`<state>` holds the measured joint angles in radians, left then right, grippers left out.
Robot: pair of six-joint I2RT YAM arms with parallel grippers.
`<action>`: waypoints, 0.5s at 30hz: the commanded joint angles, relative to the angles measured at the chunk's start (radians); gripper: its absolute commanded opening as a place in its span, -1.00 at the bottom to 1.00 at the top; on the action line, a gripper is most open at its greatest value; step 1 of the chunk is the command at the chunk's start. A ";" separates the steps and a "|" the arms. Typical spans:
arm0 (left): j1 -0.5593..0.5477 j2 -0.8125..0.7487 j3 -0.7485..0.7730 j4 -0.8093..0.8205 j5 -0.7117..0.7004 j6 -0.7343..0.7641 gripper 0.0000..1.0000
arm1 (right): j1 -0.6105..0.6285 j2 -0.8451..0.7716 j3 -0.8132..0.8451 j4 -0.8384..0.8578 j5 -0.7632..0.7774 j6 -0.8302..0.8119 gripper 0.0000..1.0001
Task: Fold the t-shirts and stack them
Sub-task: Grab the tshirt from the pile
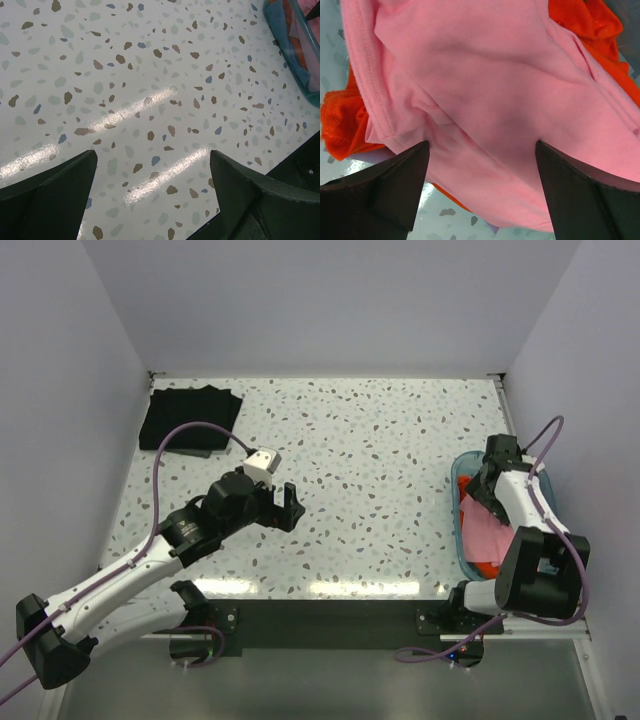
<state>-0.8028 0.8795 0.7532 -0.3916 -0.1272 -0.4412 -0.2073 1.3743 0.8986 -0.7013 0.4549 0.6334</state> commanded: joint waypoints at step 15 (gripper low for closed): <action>0.002 -0.007 -0.011 0.008 0.018 0.016 1.00 | -0.009 -0.066 0.035 0.042 0.018 -0.004 -0.86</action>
<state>-0.8028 0.8776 0.7414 -0.3916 -0.1154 -0.4416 -0.2153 1.3609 0.8402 -0.6445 0.4557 0.6346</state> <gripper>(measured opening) 0.997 0.140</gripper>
